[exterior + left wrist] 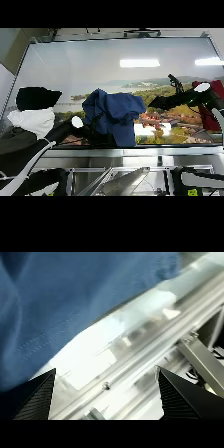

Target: Fold the shirts.

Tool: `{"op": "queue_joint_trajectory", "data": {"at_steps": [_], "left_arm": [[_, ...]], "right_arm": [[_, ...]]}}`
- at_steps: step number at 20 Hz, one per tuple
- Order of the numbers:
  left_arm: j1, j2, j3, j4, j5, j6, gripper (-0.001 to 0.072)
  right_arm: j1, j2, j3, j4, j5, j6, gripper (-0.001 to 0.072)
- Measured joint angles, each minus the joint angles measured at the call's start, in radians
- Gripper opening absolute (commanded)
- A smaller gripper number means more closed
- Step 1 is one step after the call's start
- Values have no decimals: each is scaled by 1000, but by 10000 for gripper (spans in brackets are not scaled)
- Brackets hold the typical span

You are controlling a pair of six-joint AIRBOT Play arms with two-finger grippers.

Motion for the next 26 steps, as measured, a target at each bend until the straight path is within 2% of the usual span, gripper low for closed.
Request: {"op": "queue_joint_trajectory", "data": {"at_steps": [3, 4, 5, 6, 7, 8, 14, 22, 24, 26], "left_arm": [[-6, -64, 9, -13, 55, -14, 691], [-3, -87, 29, -18, 67, -14, 599], [3, -113, 54, -16, 79, -12, 466], [11, -138, 84, -1, 106, -9, 300], [18, -161, 114, 22, 117, -6, 98], [27, -188, 148, 51, 127, -2, 0], [97, -243, 343, 174, 79, 0, 19], [274, -81, 418, 233, -43, 24, 20], [323, -53, 421, 240, -72, 36, 20], [364, -37, 423, 239, -92, 50, 20]], "right_arm": [[10, -1, 0, -3, -23, -2, 542], [12, -1, 0, -2, -32, -2, 542], [15, -2, 0, -2, -42, -2, 543], [19, -3, 0, 2, -49, -4, 543], [23, -5, 0, 2, -55, -5, 542], [27, -10, 0, 5, -64, -5, 542], [59, -69, 0, 21, -109, -4, 542], [95, -183, 3, 47, -261, -4, 538], [97, -198, 8, 59, -301, -4, 478], [101, -219, 16, 88, -322, -3, 478]]}}
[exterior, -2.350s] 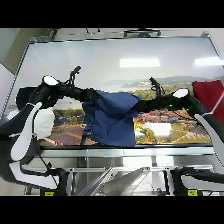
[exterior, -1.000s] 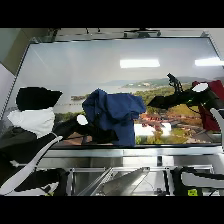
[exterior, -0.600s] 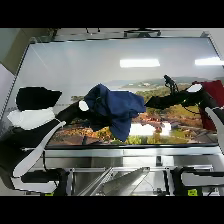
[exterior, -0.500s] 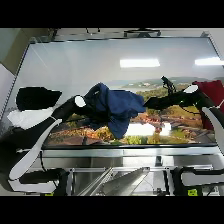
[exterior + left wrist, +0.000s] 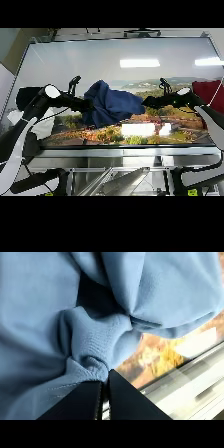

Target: Fold the shirts.

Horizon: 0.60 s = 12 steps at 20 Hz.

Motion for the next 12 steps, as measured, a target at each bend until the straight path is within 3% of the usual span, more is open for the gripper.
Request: {"op": "queue_joint_trajectory", "data": {"at_steps": [2, 4, 5, 6, 12], "left_arm": [[31, 8, 0, 0, -12, 12, 21], [56, 12, 0, 0, -16, 27, 21], [66, 13, 0, 0, -17, 32, 20], [78, 14, 1, -1, -20, 39, 20], [151, 79, 43, -47, -79, 86, 20]], "right_arm": [[14, -29, 5, 37, 8, 1, 440], [42, -55, 6, 62, 49, -1, 286], [60, -64, 6, 71, 82, -4, 181], [76, -69, 6, 74, 108, -14, 20], [96, 0, 68, 281, 380, -73, 17]]}}
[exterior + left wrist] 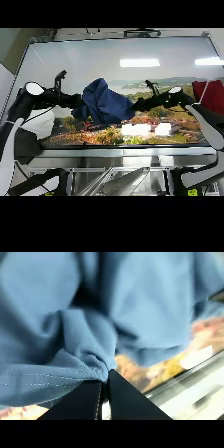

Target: Fold the shirts.

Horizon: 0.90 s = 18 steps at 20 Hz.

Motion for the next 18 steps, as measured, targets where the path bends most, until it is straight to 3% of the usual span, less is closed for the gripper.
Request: {"op": "queue_joint_trajectory", "data": {"at_steps": [4, 9, 14, 18], "left_arm": [[123, 149, 205, -129, -78, 31, 21], [374, 350, 570, -328, -130, 77, 22], [606, 489, 743, -390, -148, 122, 21], [621, 493, 636, -446, -173, 147, 21]], "right_arm": [[-98, 238, 151, 168, 122, 0, 17], [-293, 616, 345, 322, 89, 0, 17], [-450, 914, 397, 309, -33, -8, 17], [-496, 963, 403, 171, -154, -27, 18]]}}
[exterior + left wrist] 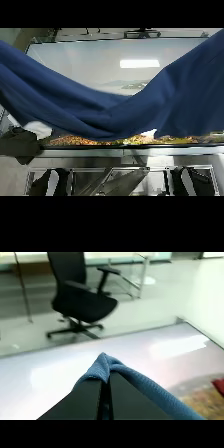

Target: Fold the shirts.

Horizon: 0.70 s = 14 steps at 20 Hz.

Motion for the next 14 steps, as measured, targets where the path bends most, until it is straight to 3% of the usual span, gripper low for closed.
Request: {"op": "queue_joint_trajectory", "data": {"at_steps": [5, 10, 11, 12, 13, 14], "left_arm": [[-257, -176, -298, 14, 8, 66, 21], [-468, -566, -451, 159, 175, 137, 18], [-481, -660, -439, 179, 190, 146, 20], [-486, -757, -409, 188, 195, 154, 125], [-485, -858, -368, 196, 193, 159, 335], [-478, -952, -306, 203, 165, 158, 335]], "right_arm": [[93, -265, 0, -82, -3, -53, 17], [253, -679, 0, -164, -129, -101, 28], [275, -764, 0, -166, -170, -104, 178], [292, -842, 0, -172, -207, -104, 309], [304, -911, 0, -172, -235, -105, 308], [312, -975, 0, -159, -259, -105, 308]]}}
